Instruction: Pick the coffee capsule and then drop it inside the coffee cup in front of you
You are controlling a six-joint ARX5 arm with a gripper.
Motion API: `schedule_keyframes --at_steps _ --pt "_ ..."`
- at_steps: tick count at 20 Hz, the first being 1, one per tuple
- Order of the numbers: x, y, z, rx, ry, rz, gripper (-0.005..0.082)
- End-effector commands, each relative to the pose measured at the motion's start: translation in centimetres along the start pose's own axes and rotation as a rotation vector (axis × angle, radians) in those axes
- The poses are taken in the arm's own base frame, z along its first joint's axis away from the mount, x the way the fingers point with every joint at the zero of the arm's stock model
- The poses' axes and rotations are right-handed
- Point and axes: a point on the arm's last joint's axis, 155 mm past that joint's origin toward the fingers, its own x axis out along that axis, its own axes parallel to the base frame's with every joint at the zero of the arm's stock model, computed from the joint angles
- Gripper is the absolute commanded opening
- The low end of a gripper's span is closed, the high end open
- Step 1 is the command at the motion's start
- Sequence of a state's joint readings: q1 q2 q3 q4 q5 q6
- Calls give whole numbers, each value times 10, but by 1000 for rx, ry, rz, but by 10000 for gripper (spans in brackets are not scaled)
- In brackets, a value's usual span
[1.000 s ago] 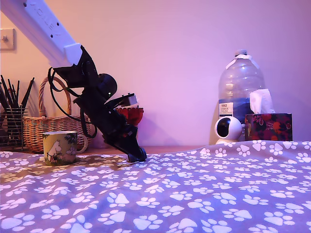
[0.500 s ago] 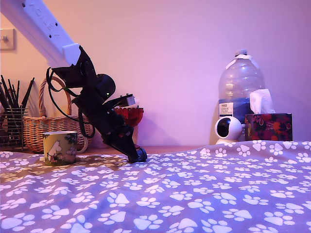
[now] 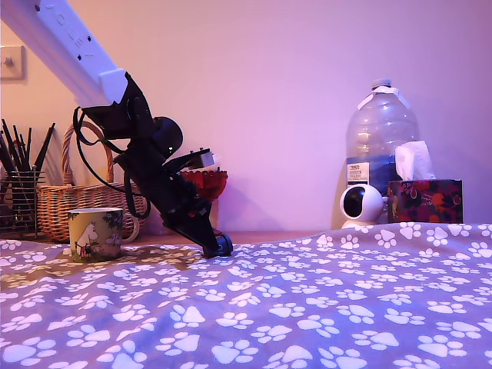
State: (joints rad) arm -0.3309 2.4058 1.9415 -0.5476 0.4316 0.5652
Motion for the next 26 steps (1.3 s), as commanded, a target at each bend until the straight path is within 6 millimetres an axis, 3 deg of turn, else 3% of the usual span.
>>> schedule_keyframes --at_steps 1,5,9,26 --pt "17 3 -23 -14 40 -9 213" --pt "13 8 -24 -23 60 8 213" --pt "5 11 -14 -41 48 16 213" --pt "-69 -7 9 -158 70 -3 213"
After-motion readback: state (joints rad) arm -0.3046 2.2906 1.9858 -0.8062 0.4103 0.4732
